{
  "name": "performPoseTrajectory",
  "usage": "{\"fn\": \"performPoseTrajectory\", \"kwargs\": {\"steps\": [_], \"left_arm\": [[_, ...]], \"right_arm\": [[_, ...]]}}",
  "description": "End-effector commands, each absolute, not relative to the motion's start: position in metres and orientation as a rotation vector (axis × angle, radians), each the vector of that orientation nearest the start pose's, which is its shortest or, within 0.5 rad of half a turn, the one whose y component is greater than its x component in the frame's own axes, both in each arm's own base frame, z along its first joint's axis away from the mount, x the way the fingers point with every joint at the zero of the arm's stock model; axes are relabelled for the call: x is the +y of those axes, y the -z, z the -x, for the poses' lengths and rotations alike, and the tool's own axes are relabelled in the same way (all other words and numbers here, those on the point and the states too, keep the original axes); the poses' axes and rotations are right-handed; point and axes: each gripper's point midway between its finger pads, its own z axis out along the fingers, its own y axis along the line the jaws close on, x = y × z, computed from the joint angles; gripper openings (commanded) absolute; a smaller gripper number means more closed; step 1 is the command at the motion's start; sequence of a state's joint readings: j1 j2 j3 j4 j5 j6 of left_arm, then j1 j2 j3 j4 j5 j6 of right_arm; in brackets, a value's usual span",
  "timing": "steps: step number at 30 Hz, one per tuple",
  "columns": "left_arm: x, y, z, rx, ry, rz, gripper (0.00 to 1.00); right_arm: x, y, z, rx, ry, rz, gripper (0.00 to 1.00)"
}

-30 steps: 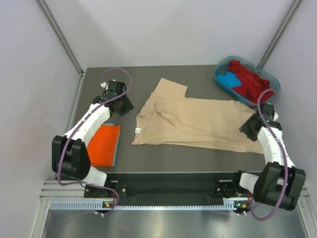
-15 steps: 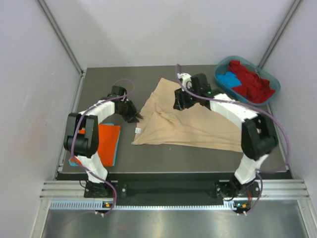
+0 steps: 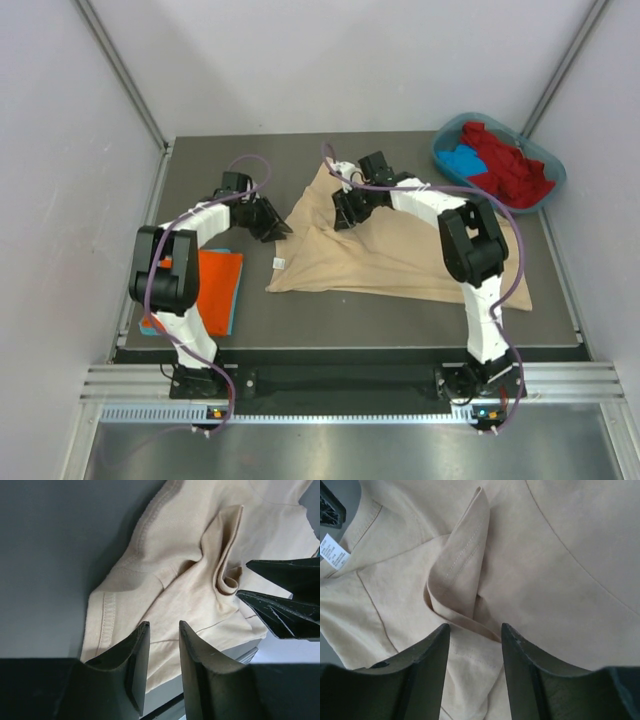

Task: Fold and stack the t-shirts
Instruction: Fold the tshirt

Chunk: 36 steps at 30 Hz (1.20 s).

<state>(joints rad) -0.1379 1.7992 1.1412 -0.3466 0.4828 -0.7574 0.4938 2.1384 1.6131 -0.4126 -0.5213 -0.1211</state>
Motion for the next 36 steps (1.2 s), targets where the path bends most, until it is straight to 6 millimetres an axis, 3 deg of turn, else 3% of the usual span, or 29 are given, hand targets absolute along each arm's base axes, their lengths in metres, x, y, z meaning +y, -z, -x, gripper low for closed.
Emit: {"fn": "performPoseTrajectory", "kwargs": {"steps": [1, 6, 10, 12, 14, 16, 17, 18, 23, 26, 30, 34, 36], "left_arm": [[-0.163, -0.062, -0.392, 2.605, 0.953, 0.631, 0.34], [-0.159, -0.054, -0.395, 2.611, 0.907, 0.652, 0.34], [-0.154, -0.052, -0.397, 2.613, 0.861, 0.66, 0.35], [-0.152, -0.045, -0.397, 2.627, 0.831, 0.676, 0.35], [-0.149, -0.037, -0.396, 2.645, 0.802, 0.696, 0.35], [-0.146, -0.028, -0.395, 2.663, 0.763, 0.715, 0.36], [-0.145, -0.026, -0.394, 2.668, 0.754, 0.717, 0.36], [-0.143, -0.024, -0.394, 2.671, 0.742, 0.72, 0.36], [-0.14, -0.014, -0.392, 2.691, 0.702, 0.729, 0.36], [-0.141, -0.015, -0.391, 2.692, 0.715, 0.723, 0.35], [-0.148, -0.032, -0.392, 2.665, 0.761, 0.665, 0.35], [-0.158, -0.067, -0.394, 2.608, 0.764, 0.578, 0.35], [-0.167, -0.074, -0.39, 2.6, 0.765, 0.548, 0.35]], "right_arm": [[0.333, -0.065, -0.412, 2.235, -0.863, 1.033, 0.45], [0.333, -0.054, -0.415, 2.241, -0.845, 1.034, 0.42], [0.334, -0.06, -0.418, 2.211, -0.834, 1.013, 0.08], [0.334, -0.068, -0.422, 2.185, -0.829, 0.999, 0.0], [0.332, -0.073, -0.424, 2.176, -0.808, 0.978, 0.0], [0.332, -0.098, -0.43, 2.104, -0.777, 0.944, 0.0], [0.329, -0.094, -0.429, 2.12, -0.764, 0.934, 0.0], [0.329, -0.104, -0.431, 2.093, -0.756, 0.915, 0.0], [0.326, -0.111, -0.432, 2.079, -0.743, 0.886, 0.0], [0.328, -0.094, -0.421, 2.131, -0.847, 0.929, 0.28], [0.329, -0.081, -0.416, 2.171, -0.899, 0.954, 0.39], [0.328, -0.075, -0.417, 2.183, -0.93, 0.96, 0.45], [0.325, -0.068, -0.421, 2.196, -0.916, 0.959, 0.47]]}}
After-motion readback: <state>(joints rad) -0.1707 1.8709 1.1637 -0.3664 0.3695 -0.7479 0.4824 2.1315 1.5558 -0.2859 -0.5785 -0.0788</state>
